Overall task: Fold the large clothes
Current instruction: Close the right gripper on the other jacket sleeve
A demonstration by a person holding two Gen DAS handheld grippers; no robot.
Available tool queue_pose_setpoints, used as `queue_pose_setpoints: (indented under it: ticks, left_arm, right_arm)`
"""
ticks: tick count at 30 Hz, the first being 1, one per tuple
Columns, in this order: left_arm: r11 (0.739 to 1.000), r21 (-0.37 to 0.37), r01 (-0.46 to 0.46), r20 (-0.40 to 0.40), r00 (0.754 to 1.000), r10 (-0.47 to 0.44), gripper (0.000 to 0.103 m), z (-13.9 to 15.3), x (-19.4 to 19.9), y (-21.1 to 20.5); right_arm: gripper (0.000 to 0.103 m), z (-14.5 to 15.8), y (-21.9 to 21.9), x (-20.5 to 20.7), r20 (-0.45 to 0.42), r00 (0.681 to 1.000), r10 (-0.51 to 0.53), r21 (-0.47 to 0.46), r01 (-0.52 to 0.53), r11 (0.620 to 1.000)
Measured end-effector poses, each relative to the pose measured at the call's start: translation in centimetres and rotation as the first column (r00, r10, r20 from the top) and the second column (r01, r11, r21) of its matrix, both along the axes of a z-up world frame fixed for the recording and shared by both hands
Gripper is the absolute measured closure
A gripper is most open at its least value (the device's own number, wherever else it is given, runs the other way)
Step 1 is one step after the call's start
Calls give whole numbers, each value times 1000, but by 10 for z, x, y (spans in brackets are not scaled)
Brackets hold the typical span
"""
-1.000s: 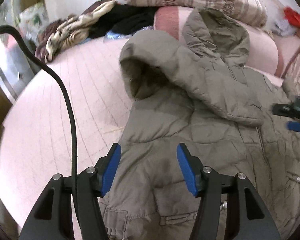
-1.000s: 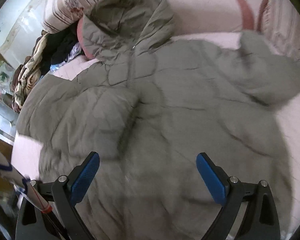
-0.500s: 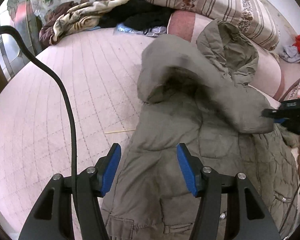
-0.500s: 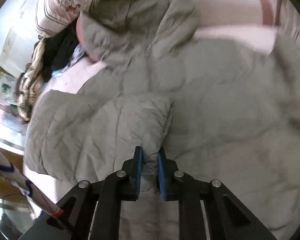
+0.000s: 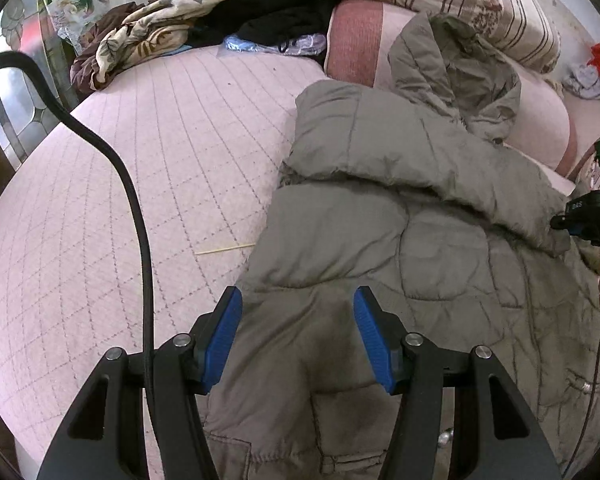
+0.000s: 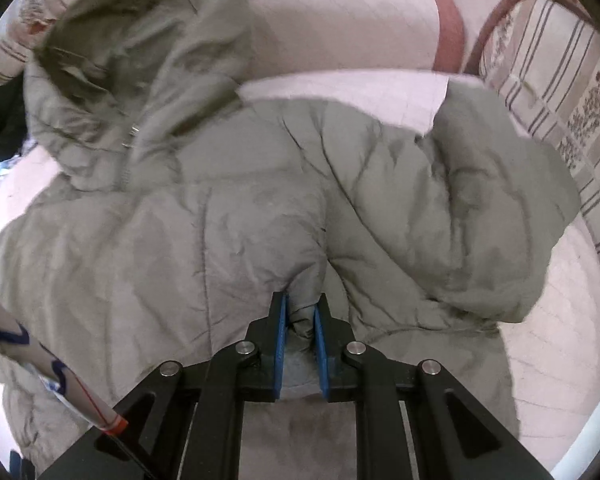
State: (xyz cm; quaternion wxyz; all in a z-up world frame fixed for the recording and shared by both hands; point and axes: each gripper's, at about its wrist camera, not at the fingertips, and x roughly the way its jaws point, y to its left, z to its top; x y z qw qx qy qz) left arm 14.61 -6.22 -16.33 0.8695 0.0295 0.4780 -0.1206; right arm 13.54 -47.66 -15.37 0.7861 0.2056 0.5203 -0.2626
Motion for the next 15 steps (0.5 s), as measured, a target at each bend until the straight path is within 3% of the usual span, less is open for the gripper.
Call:
queue_pose_setpoints:
  ticks: [6, 7, 8, 9, 11, 15]
  left_arm:
    - [1000, 26, 4, -3, 1000, -4, 46, -2, 2, -5]
    - [1000, 29, 4, -1, 1000, -4, 46, -1, 1, -6]
    - [1000, 31, 4, 1, 1000, -4, 46, -1, 0, -7]
    - [999, 33, 2, 2, 1000, -3, 46, 0, -1, -8]
    - [1000, 24, 5, 10, 1000, -6, 46, 2, -4, -10]
    - [999, 17, 27, 48, 998, -28, 46, 9, -15, -14]
  right_arm:
    - [75, -16, 0, 7, -19, 1000, 4, -51, -5, 999]
    - [69, -17, -1, 7, -23, 1000, 2, -66, -4, 998]
    - [49, -18, -2, 5, -36, 999, -12, -92, 8, 996]
    - [36, -16, -4, 2, -48, 998, -31, -120, 25, 993]
    - [36, -5, -9, -9, -18, 999, -39, -106, 37, 994]
    - [36, 27, -19, -61, 141, 990, -9, 49, 2, 999]
